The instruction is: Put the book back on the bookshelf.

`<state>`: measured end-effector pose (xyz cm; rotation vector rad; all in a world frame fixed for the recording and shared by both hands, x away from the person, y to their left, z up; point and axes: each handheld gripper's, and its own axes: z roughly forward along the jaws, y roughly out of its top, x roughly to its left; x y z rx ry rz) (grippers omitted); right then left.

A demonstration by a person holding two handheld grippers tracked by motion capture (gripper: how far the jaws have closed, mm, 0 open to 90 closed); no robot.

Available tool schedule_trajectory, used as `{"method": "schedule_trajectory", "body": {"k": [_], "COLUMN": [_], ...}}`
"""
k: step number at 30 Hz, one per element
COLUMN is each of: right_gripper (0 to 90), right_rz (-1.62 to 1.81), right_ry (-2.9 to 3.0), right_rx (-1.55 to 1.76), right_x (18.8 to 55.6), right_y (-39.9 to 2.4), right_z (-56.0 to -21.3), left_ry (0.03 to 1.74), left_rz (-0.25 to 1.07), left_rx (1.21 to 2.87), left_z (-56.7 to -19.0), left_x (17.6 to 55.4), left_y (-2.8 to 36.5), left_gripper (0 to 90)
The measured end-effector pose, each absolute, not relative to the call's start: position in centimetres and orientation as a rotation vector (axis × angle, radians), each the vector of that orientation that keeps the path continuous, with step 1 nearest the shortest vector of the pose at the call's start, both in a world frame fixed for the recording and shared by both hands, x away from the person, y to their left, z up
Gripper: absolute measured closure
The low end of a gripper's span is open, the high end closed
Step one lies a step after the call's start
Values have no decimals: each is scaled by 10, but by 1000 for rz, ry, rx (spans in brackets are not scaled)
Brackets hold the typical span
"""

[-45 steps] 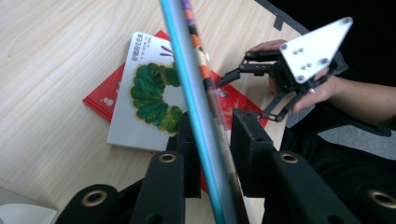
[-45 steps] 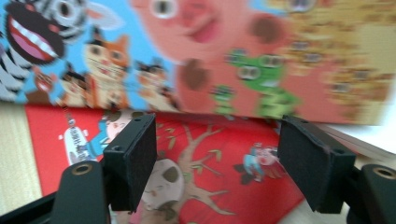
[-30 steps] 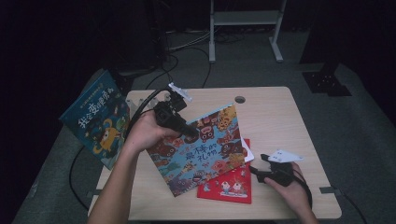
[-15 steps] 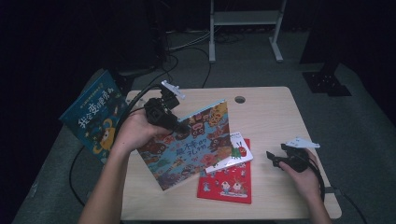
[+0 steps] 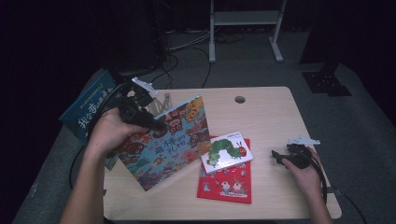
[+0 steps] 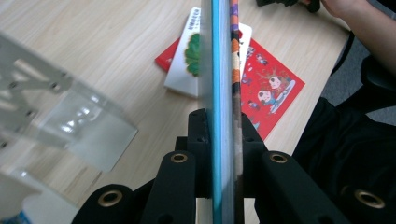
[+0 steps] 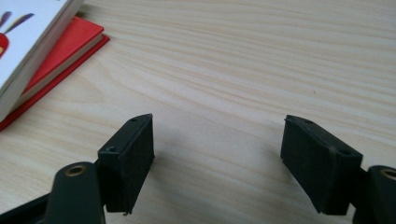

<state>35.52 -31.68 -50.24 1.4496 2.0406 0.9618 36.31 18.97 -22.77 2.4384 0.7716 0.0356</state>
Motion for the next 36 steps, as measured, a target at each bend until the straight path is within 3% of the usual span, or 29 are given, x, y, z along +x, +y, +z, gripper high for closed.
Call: {"method": "schedule_trajectory", "body": {"k": [8, 36], "right_gripper": [210, 205], "right_rz": [926, 925], "right_ry": [2046, 2045], "right_rx": [1460, 1462], "right_x": [358, 358], "right_y": [-316, -316], "right_z": [-503, -503], "left_ry": [864, 1236], "left_rz": [71, 170], "left_rx": [2381, 2276], "left_z": [-225, -239], "left_x": [354, 322], "left_y": [232, 346], "left_gripper": [803, 803]}}
